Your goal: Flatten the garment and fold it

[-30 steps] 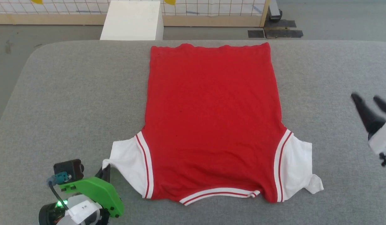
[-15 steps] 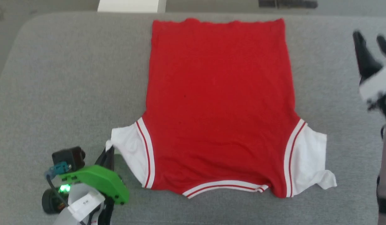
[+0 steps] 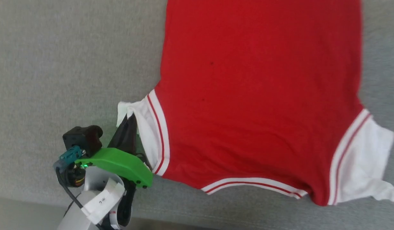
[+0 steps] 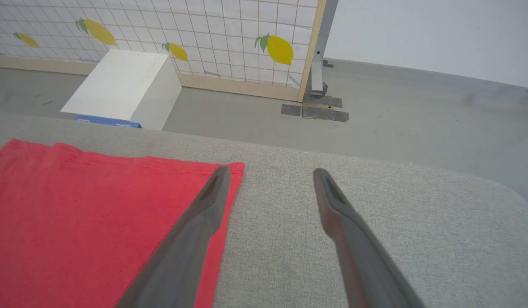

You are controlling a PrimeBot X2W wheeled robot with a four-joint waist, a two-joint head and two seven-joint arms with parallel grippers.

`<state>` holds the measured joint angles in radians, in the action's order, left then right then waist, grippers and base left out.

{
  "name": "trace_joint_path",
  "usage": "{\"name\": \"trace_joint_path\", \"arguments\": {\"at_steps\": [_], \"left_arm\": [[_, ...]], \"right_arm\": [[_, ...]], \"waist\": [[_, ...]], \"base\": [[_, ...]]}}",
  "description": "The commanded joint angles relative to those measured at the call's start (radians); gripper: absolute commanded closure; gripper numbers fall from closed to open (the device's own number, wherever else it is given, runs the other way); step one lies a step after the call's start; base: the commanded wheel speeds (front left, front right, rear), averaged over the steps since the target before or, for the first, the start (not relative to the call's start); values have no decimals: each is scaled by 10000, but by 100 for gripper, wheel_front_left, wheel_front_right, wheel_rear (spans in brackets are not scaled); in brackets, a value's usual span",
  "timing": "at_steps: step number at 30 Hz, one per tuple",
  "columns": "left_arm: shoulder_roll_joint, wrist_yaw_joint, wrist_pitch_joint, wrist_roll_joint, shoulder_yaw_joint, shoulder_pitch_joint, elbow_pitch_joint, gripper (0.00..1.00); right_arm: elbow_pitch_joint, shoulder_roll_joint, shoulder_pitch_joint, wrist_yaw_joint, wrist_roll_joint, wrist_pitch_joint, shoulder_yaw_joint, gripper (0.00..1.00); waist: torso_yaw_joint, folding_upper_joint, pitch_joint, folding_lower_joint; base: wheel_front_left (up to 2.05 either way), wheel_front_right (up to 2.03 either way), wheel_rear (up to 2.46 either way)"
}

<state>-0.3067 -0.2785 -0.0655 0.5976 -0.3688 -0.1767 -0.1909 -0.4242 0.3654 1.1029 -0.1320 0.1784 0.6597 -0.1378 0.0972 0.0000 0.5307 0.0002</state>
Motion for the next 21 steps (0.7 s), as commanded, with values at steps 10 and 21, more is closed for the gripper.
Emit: {"name": "trace_joint_path", "arguments": {"at_steps": [10,21], "left_arm": [[62,-356,298,-390,-99,62,-1200,100],[1,-451,192,-548,-258,41,-1649,100]], "right_arm": [[-671,716,1949,13,-888,2345,1142,0],[-756,847,1978,13,-611,4127,1928,0]], "waist": [[1645,0,2708,-2],[1446,0,3012,-2]], "base": [[0,0,0],[0,0,0]]}}
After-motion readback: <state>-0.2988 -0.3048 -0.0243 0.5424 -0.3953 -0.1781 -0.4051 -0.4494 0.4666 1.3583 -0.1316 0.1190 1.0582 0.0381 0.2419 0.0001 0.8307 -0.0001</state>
